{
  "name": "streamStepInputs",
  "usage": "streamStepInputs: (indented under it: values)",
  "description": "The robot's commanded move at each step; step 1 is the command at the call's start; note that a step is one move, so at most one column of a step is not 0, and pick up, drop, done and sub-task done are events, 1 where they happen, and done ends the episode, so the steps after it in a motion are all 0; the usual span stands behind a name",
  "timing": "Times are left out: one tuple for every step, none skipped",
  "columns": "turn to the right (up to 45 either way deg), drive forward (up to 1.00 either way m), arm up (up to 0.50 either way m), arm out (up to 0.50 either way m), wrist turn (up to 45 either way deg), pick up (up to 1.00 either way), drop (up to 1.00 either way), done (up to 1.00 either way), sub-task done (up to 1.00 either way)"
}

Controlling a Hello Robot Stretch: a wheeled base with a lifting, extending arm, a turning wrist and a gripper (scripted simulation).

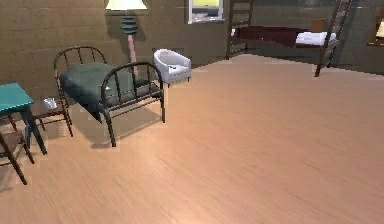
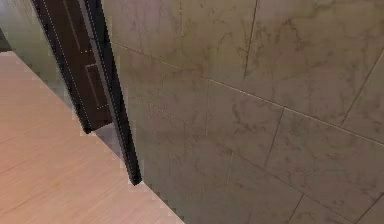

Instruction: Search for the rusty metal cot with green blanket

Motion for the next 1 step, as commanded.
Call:
streamStepInputs:
  values:
    - [-3.0,0.00,0.00,0.00,0.0,0.00,0.00,0.00,0.00]
